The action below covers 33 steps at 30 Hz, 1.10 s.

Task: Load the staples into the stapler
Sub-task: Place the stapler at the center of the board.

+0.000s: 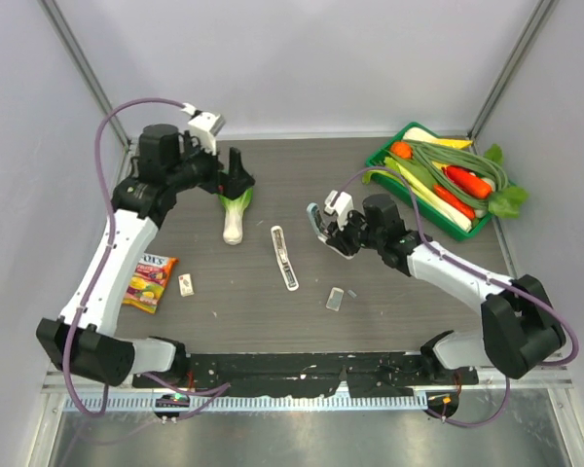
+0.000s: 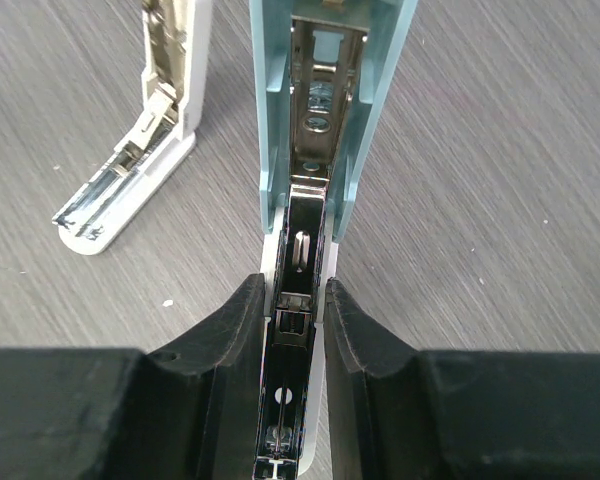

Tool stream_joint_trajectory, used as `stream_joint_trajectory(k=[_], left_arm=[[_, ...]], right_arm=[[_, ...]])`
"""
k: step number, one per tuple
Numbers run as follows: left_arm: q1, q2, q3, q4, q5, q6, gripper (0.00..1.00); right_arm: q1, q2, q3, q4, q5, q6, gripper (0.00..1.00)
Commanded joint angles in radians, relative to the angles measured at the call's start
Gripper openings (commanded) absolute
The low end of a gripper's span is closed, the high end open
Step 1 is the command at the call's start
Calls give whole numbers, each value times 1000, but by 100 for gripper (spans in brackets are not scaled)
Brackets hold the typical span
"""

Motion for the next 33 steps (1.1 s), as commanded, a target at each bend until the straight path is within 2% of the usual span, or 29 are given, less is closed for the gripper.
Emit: stream_joint_trajectory(k=[1,4,10,20,33], left_arm=[[129,-124,-98,5,59,-6,100],[212,-198,-168,10,75,-8,100],[339,-268,-247,-17,113,-2,100],[381,-337,-332,-41,81,15,100],[399,-341,-338,-35,93,8,100]], right_arm=[[-28,25,-53,254,39,41,1],[-47,54,-74,345,45,76,1],[-58,134,-73,379,42,105,1],[-65,220,-44,390,73,119,1],[-65,273,15,324,103,105,1]])
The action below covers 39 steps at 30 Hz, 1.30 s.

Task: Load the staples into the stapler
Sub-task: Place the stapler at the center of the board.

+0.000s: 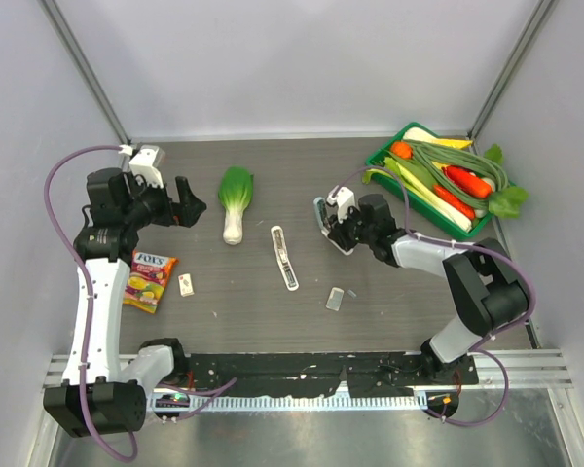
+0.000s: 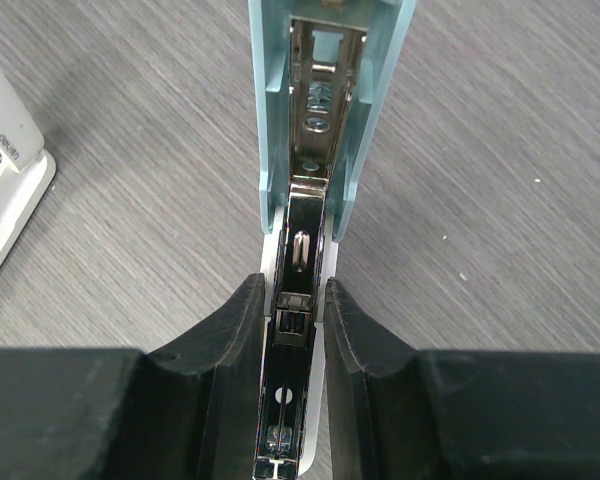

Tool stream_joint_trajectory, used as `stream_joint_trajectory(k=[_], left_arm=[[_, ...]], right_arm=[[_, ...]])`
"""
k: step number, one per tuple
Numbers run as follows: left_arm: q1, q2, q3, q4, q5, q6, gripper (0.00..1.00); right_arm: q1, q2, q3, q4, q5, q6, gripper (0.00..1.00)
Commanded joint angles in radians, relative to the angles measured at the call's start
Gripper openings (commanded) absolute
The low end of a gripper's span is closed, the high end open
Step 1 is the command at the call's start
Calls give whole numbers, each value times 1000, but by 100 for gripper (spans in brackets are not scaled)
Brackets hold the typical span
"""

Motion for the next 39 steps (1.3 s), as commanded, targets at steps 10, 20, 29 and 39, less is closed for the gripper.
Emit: stream_joint_trajectory(k=[10,20,29,39], left_arm=[[9,-20,-2,13,22,1,100],[11,-24,-8,15,22,-2,100],[14,-32,-13,15,19,1,100],[14,-41,-17,16,10,6,100]], right_arm=[[-1,52,135,-82,54,52,1],[2,61,151,-150,115,112,2],[31,70,164,-209,153,104,2],[42,64,160,-232,159,110,8]])
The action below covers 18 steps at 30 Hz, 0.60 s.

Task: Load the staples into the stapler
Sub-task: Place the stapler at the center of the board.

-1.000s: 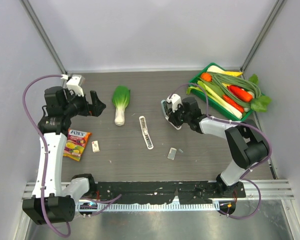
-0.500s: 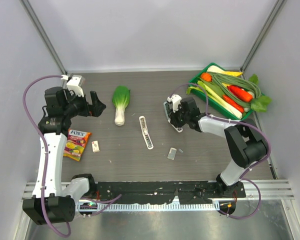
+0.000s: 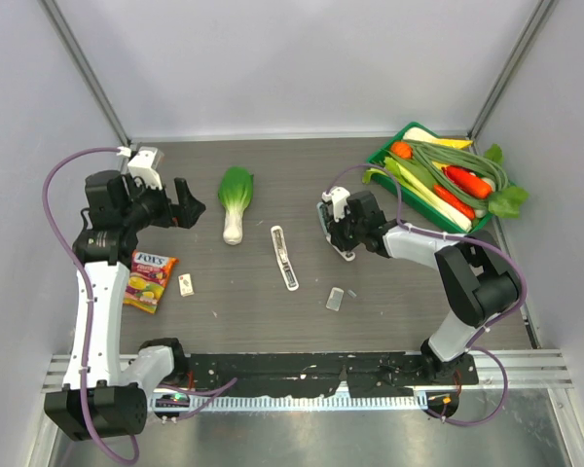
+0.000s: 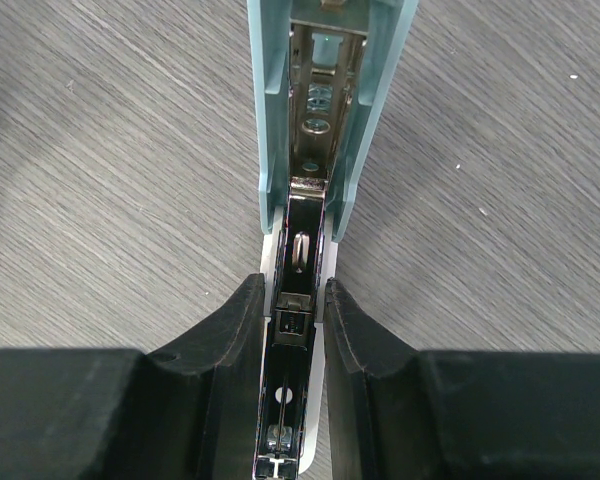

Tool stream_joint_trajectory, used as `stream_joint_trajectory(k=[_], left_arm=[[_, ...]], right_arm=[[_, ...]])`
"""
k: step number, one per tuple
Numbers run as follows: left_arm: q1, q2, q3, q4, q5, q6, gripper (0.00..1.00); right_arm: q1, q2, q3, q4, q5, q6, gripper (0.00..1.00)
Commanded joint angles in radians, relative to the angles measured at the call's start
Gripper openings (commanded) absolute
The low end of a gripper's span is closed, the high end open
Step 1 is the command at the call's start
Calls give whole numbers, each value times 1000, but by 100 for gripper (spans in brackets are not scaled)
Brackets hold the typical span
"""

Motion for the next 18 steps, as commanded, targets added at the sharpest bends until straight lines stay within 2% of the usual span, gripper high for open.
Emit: stream_joint_trajectory(k=[1,8,15,18], left_arm=[[5,-24,-7,15,7,8,100],[10,-27,-10,20,2,9,100],[10,-25,-15,24,2,9,100],[11,-28,-16,26,4,9,100]], right_arm=[[9,-9,35,5,19,12,9],[25,-22,24,-3,24,12,15],[29,-43,1,1,29,22,25],[29,-54,-10,3,24,22,26]])
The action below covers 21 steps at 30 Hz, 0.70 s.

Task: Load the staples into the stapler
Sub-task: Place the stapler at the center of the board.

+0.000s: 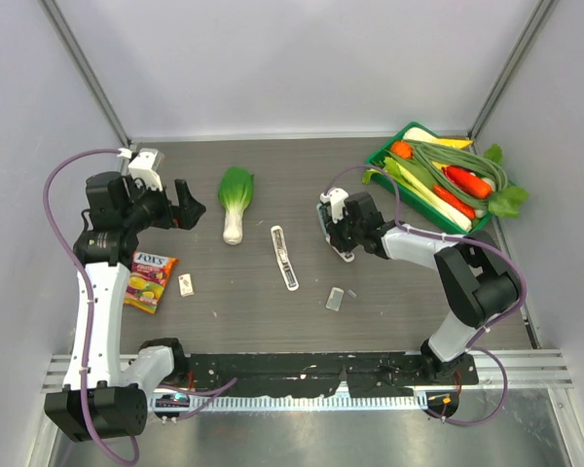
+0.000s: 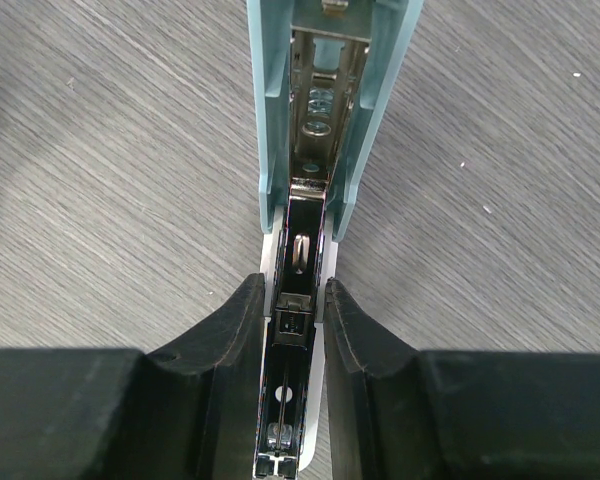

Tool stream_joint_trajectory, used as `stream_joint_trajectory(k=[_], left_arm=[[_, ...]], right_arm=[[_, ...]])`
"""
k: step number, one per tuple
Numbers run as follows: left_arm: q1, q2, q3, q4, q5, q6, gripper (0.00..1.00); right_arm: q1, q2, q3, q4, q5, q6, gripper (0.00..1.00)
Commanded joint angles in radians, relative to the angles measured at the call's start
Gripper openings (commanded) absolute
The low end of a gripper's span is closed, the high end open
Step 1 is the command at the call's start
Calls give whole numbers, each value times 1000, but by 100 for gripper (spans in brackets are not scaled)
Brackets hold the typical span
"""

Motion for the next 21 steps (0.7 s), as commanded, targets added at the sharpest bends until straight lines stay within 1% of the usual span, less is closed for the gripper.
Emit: stream_joint_trajectory(k=[1,5,10,13,17,21], left_arm=[[11,-22,-4,27,5,9,100],[12,-24,-3,27,3,9,100],[14,-28,-4,25,2,9,100],[12,-30,-4,24,2,9,100],[15,-30,-4,25,3,9,100],[15,-28,-4,28,3,9,100]], right_arm=[[10,-57,-12,7,-5,19,26],[10,-59,-14,-5,-15,17,30],[10,-54,-11,-7,-15,14,32],[10,-56,-14,-38,-15,12,33],[10,-57,-18,-50,-13,8,37],[10,-60,-18,-51,-12,6,37]])
